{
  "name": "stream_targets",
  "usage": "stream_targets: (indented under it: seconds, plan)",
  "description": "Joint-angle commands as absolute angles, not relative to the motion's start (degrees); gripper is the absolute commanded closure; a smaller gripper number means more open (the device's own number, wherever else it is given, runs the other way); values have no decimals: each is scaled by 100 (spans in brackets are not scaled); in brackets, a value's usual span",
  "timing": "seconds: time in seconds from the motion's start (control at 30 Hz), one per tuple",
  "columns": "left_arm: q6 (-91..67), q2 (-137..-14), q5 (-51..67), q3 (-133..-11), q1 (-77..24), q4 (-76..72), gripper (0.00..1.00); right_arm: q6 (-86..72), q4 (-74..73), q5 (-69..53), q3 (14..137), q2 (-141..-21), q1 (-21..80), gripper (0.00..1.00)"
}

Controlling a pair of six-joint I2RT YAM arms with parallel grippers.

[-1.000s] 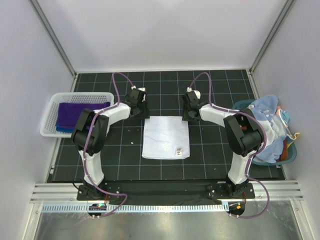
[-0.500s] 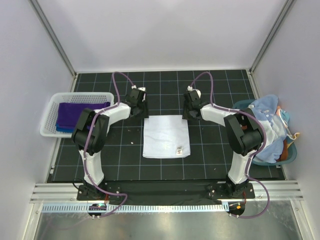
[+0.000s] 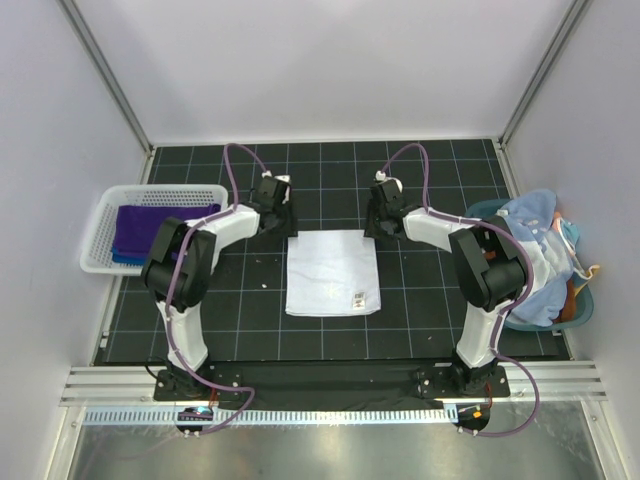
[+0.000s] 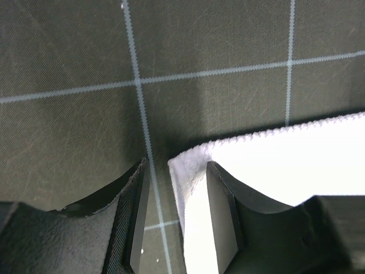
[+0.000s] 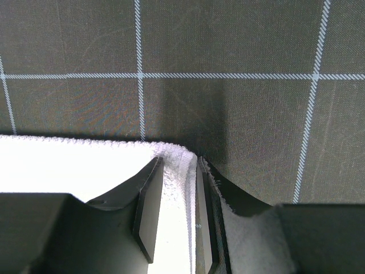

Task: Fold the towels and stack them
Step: Fold the towel

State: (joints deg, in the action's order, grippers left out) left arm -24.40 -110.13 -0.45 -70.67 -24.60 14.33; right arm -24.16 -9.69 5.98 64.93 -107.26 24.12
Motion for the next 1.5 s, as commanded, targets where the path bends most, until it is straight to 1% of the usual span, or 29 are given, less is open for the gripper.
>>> stream_targets:
  seconds: [0.0,0.27,0.3,0.37,0.93,1.13,1.23,1.37,1.47]
  plan:
    - [-2338,-10530,-132,-7234,-2417,1643,52,-2355,-896,527,6574,-10389,2382,62]
    - [-2373,-10397,-79,-7128,-2417,1679,55,-2338,-958,510,6706,-10336,2382,62]
    - [-2364,-10441,-70,-7145,-2426,1696,57,-2347,-967,501,6723,-10353,2382,62]
    - [-2382,-10573,-44,-7172,-2417,1740,58,-2338,-976,483,6750,-10397,2382,62]
    - [-2338,-11241,-79,-7330,-2417,1714,58,-2241,-967,747,6820,-10819,2382,62]
    - [-2329,-11311,-114,-7295,-2417,1723,61,-2224,-967,800,6847,-10986,2382,63]
    - [-2329,-11364,-97,-7269,-2426,1723,64,-2224,-914,817,6803,-11030,2382,63]
    - [-2329,-11452,-79,-7260,-2434,1688,71,-2232,-870,800,6768,-11074,2373,63]
    - [-2347,-11513,-18,-7295,-2426,1635,78,-2241,-826,730,6768,-11118,2382,70]
